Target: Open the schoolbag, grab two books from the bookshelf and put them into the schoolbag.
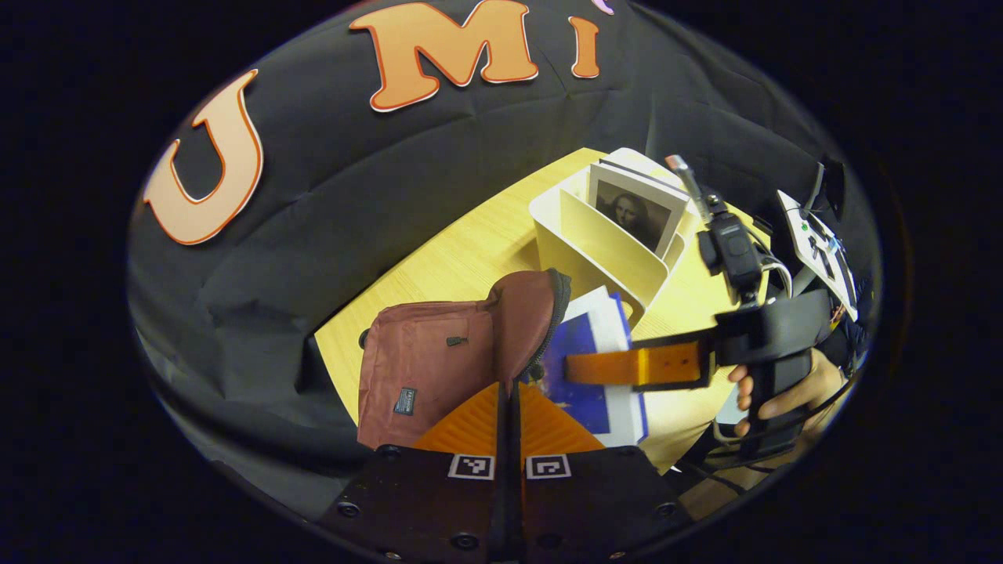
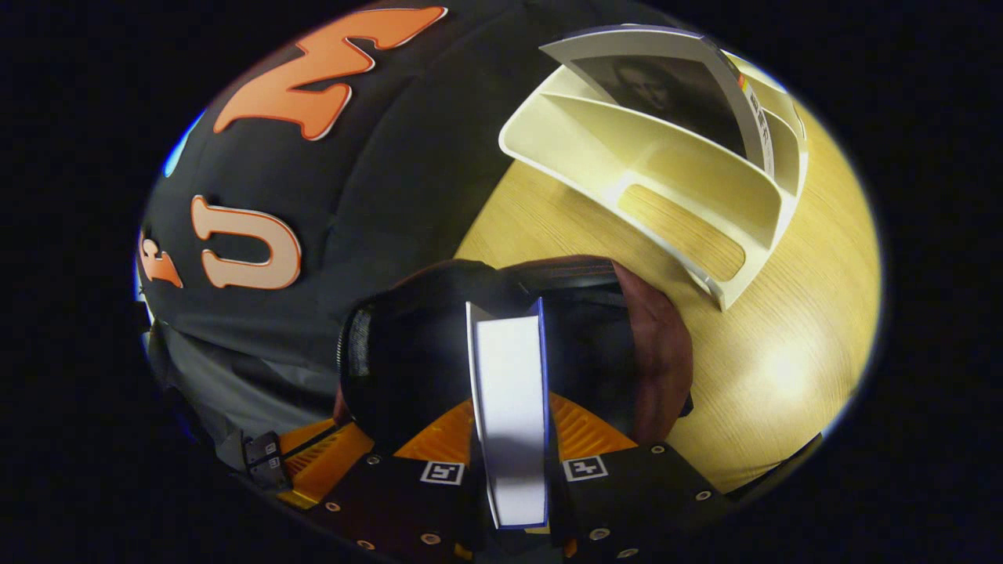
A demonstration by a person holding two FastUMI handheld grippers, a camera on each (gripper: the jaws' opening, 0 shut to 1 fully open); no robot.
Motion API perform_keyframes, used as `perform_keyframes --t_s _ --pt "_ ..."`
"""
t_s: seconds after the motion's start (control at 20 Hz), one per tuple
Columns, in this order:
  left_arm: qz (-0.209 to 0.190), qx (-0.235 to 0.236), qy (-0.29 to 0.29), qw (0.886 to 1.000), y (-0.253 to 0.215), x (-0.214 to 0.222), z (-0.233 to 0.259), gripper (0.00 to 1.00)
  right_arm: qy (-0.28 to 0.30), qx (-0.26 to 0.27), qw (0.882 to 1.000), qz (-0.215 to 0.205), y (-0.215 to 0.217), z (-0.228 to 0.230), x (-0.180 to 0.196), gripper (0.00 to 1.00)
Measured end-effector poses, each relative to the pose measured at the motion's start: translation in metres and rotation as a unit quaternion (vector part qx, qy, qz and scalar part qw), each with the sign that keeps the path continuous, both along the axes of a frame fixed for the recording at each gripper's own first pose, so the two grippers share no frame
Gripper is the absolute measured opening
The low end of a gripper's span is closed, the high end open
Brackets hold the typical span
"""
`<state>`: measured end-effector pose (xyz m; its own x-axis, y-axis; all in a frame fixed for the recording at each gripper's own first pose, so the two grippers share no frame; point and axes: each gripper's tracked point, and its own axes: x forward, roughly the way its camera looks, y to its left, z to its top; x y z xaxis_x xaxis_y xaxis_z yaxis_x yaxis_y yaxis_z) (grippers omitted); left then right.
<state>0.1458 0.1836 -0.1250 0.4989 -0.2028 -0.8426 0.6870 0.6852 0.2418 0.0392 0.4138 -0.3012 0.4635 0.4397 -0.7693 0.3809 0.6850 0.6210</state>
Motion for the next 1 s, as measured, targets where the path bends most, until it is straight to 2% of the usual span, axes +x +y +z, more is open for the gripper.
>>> perform_keyframes --t_s 0.2,0.35,0.4,0.45,0.55,0.6,0.65,0.7,0.75,0.85,1.0 --pt "-0.014 -0.004 0.001 1.000 -0.007 -0.005 -0.003 0.01 0.014 -0.004 1.000 -0.018 0.017 -0.017 0.012 0.31" --pt "0.004 -0.020 0.002 1.000 -0.003 -0.003 0.000 0.01 -0.006 -0.018 0.999 -0.050 0.014 -0.021 0.033 0.31" --pt "0.010 -0.026 0.003 1.000 0.000 -0.001 0.000 0.01 -0.007 -0.019 0.998 -0.052 0.015 -0.022 0.037 0.21" --pt "0.014 -0.027 0.001 1.000 0.003 0.001 0.001 0.01 -0.007 -0.025 0.998 -0.050 0.014 -0.025 0.038 0.33" --pt "0.021 -0.030 0.005 0.999 0.008 0.001 -0.001 0.01 0.016 -0.063 0.997 -0.034 0.007 -0.041 0.027 0.39" --pt "0.022 -0.033 0.009 0.999 0.008 0.000 -0.004 0.01 0.029 -0.089 0.995 -0.023 0.001 -0.052 0.021 0.58" --pt "0.023 -0.034 0.012 0.999 0.008 0.000 -0.005 0.01 0.041 -0.110 0.993 -0.011 -0.005 -0.059 0.018 0.56" --pt "0.023 -0.033 0.013 0.999 0.007 0.001 -0.008 0.01 0.055 -0.124 0.991 -0.004 -0.009 -0.066 0.013 0.46" --pt "0.024 -0.036 0.018 0.999 0.005 0.001 -0.010 0.01 0.071 -0.128 0.989 0.007 -0.010 -0.070 0.005 0.80" --pt "0.031 -0.041 0.019 0.999 0.008 0.005 -0.011 0.01 0.090 -0.124 0.988 0.032 -0.012 -0.065 -0.005 0.96" --pt "0.046 -0.048 0.017 0.998 0.017 0.011 -0.009 0.01 0.079 -0.116 0.989 0.036 -0.027 -0.055 -0.013 0.98"
